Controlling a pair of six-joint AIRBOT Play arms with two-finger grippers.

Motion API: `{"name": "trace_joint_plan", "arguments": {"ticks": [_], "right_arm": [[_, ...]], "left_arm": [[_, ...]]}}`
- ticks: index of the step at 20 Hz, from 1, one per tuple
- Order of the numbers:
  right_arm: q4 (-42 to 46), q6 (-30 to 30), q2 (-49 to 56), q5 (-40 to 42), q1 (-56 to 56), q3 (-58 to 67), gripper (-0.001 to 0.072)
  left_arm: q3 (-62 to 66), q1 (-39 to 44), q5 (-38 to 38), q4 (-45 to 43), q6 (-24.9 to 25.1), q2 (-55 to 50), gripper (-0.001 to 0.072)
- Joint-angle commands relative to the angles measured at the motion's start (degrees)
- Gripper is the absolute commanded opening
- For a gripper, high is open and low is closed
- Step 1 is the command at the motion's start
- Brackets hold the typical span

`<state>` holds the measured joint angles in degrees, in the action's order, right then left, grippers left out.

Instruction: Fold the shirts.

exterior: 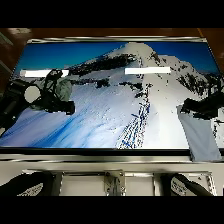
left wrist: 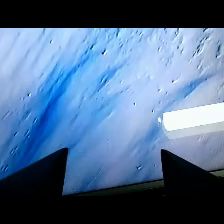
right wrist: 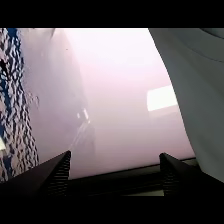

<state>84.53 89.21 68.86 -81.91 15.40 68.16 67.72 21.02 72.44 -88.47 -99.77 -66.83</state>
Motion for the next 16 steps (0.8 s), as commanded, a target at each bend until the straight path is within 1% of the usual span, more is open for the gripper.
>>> {"name": "trace_joint_plan", "arguments": {"ticks": [1,15,16], "right_arm": [[0.00,0.02,0.02,0.00,0.02,0.04,0.0679],[-0.04,0.11,0.02,0.02,0.02,0.02,0.0679],[-0.13,0.15,0.02,0.04,0.02,0.02,0.0679]], "left_arm": [[-0.02,-0.04,-0.02,-0.02,0.00,0.04,0.0707],[-0.02,-0.04,-0.02,-0.02,0.02,0.04,0.0707],[-0.11,-0.02,-1.57,-0.02,-0.13,-0.04,0.0708]]}}
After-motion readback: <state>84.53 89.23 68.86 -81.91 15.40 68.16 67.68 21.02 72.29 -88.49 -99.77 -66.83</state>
